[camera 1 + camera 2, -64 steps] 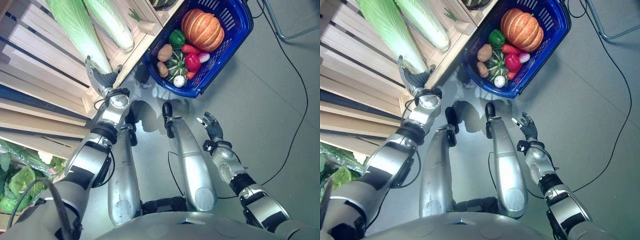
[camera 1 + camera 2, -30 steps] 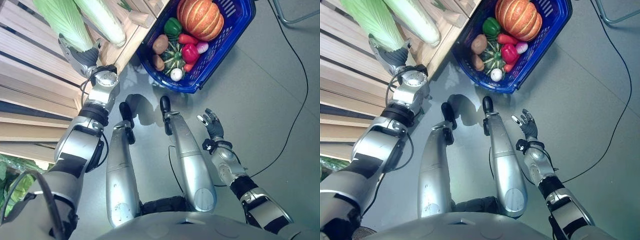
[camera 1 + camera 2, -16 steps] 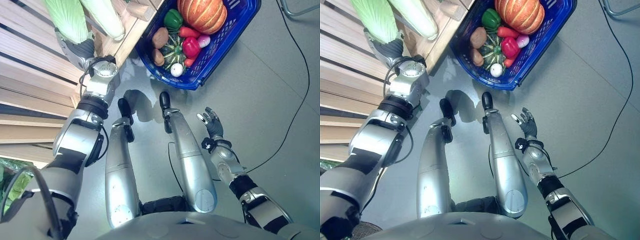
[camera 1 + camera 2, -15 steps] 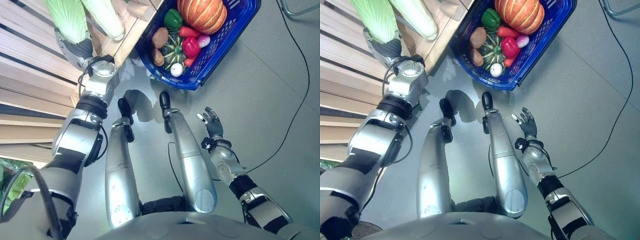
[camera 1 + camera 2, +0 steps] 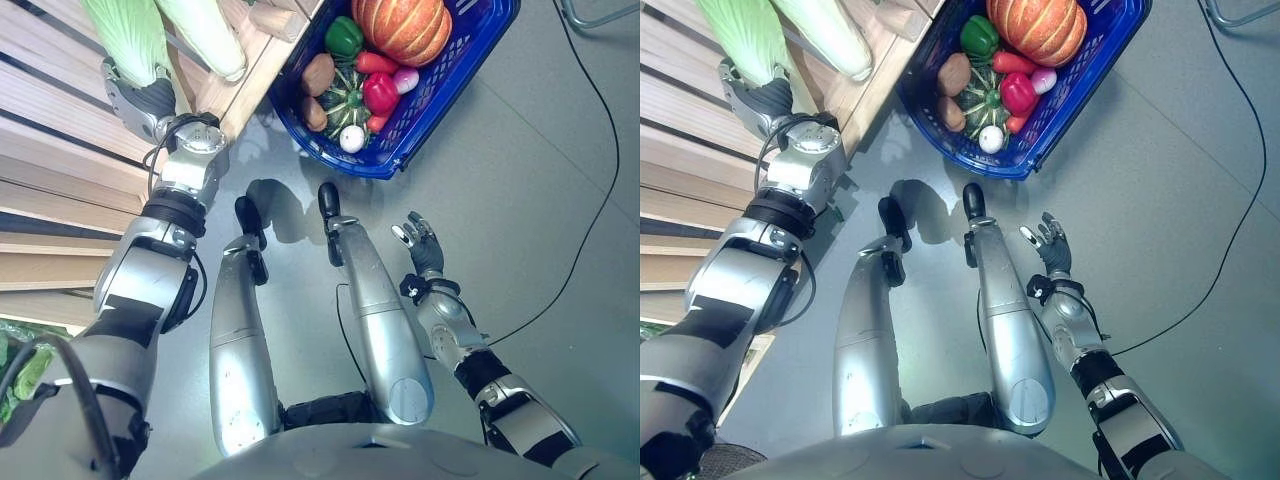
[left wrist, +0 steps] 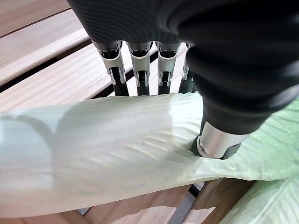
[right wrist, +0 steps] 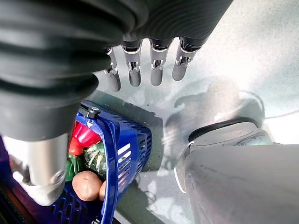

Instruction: Pick up fruits and vegetables into the basket

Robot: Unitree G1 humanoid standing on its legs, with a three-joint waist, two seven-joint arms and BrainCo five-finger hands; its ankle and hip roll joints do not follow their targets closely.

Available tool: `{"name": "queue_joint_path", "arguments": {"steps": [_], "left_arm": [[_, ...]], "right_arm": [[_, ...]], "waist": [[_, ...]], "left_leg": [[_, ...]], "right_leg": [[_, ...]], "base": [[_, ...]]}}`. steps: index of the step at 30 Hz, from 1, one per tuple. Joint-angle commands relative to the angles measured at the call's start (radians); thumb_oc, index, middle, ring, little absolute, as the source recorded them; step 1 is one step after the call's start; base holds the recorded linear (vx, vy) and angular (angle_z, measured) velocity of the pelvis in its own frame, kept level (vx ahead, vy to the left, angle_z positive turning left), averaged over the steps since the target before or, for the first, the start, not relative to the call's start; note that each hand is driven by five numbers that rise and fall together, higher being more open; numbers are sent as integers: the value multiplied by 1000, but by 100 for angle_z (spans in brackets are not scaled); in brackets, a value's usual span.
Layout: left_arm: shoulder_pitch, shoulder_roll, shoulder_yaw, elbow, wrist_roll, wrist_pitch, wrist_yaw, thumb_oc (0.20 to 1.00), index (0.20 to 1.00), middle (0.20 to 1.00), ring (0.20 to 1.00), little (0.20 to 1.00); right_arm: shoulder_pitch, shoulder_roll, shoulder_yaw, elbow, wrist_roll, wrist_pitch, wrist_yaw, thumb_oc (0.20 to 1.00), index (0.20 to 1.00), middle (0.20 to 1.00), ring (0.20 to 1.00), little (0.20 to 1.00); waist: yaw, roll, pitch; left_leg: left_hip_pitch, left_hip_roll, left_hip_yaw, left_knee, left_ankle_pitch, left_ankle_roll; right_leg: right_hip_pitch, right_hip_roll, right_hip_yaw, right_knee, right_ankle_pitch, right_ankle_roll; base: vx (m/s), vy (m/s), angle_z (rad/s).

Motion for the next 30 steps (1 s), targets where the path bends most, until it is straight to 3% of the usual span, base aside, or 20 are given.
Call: {"name": "queue_joint_path", "arguments": {"steps": [1, 3, 4, 5, 6, 7, 14, 20, 30], "left_arm": [[39, -81, 3, 89, 16, 49, -34, 200, 200, 200, 200, 200], [38, -75, 5, 95, 20, 39, -35, 206, 206, 206, 206, 206], [36, -70, 7, 99, 23, 29, -36, 413, 413, 413, 413, 413], [37, -69, 7, 99, 26, 23, -35, 555, 555, 555, 555, 555], [38, -68, 7, 97, 31, 17, -34, 752, 752, 752, 752, 752], [40, -70, 7, 94, 37, 11, -29, 1000, 1000, 1000, 1000, 1000], [47, -78, 19, 85, 83, -17, 11, 1000, 1000, 1000, 1000, 1000], [56, -86, -7, 93, 115, 43, -20, 1000, 1000, 1000, 1000, 1000], [83, -112, -10, 130, 96, 84, -34, 1000, 1000, 1000, 1000, 1000]], "right_arm": [[43, -9, 32, -64, 19, -40, 10, 1000, 1000, 1000, 1000, 1000], [47, -7, 35, -65, 17, -41, 9, 1000, 1000, 1000, 1000, 1000], [47, -6, 37, -61, 17, -43, 10, 1000, 1000, 1000, 1000, 1000], [48, -5, 38, -61, 16, -44, 8, 1000, 1000, 1000, 1000, 1000], [49, -4, 41, -62, 16, -45, 4, 1000, 1000, 1000, 1000, 1000], [50, -3, 42, -62, 16, -46, 2, 1000, 1000, 1000, 1000, 1000], [43, 6, 46, -63, 18, -49, -6, 1000, 1000, 1000, 1000, 1000], [35, 10, 51, -73, 23, -41, -17, 1000, 1000, 1000, 1000, 1000], [18, 19, 51, -47, 34, -51, -14, 1000, 1000, 1000, 1000, 1000]], "waist": [[-15, -9, -43], [-14, -9, -43], [-13, -9, -43], [-12, -8, -43], [-11, -8, -43], [-10, -8, -43], [-1, -10, -43], [3, -8, -43], [8, -7, -43]], "left_leg": [[-23, -42, 79, 7, -28, 58], [-18, -42, 80, 5, -28, 58], [-15, -41, 81, 3, -27, 58], [-14, -41, 81, 2, -27, 58], [-13, -41, 81, 1, -26, 58], [-13, -40, 81, 1, -27, 58], [-5, -44, 76, -15, -21, 56], [-15, -46, 75, -14, -19, 57], [-38, -47, 73, -14, -16, 57]], "right_leg": [[34, 19, -27, -67, 54, 56], [38, 18, -28, -69, 53, 56], [41, 17, -29, -71, 54, 56], [43, 17, -29, -73, 54, 55], [44, 17, -29, -73, 54, 55], [43, 17, -30, -73, 54, 55], [53, 17, -32, -87, 55, 54], [42, 17, -35, -85, 58, 56], [17, 16, -38, -77, 59, 58]], "base": [[0, 0, 0], [0, 0, 0], [0, 0, 0], [0, 0, 0], [0, 0, 0], [0, 0, 0], [0, 0, 0], [1, -2, 1], [0, 0, 0]]}}
